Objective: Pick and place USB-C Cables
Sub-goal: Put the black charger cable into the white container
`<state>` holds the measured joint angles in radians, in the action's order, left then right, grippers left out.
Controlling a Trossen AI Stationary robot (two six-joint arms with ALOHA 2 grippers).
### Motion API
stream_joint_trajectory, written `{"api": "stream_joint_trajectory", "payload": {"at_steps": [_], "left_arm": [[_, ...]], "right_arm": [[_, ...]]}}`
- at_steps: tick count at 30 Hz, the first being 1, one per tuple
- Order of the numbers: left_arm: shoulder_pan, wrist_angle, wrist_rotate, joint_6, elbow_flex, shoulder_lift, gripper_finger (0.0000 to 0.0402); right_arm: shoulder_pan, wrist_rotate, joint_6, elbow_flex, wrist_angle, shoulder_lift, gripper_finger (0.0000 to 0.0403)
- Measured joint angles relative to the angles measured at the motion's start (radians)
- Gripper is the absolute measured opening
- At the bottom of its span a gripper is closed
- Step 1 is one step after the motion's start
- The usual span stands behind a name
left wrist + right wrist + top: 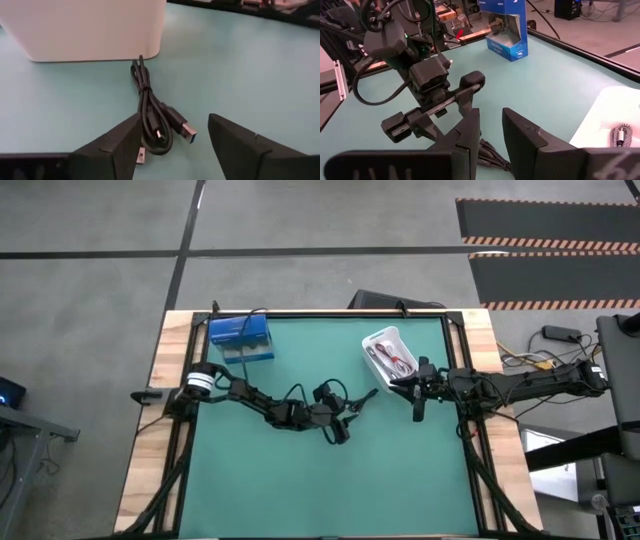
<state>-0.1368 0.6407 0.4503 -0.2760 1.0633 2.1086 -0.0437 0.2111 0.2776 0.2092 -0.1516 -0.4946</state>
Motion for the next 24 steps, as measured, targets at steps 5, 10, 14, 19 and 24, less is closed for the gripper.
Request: {"api": "stream_joint_trajectory", "payload": {"at_steps": [5,10,14,19,24], "left_arm": [[0.001,0.007,0.000,0.027,-0.002,0.000,0.0214],[0.003,0.006,0.015,0.027,-0.006,0.000,0.0215],[0.005,0.006,0.020,0.027,-0.006,0.000,0.0215],[0.012,0.015,0.022,0.052,0.012,0.000,0.0215],[0.025,0.018,0.022,0.058,0.030,0.000,0.0215]], "right_arm": [[0.000,0.000,0.000,0.000,0.006,0.000,0.0073],[0.000,0.000,0.000,0.000,0.011,0.000,0.0073],[0.000,0.000,0.000,-0.001,0.012,0.000,0.0073],[0.000,0.000,0.000,-0.001,0.012,0.000,0.0073],[0.000,0.000,-0.001,-0.001,0.012,0.000,0.0073]]}}
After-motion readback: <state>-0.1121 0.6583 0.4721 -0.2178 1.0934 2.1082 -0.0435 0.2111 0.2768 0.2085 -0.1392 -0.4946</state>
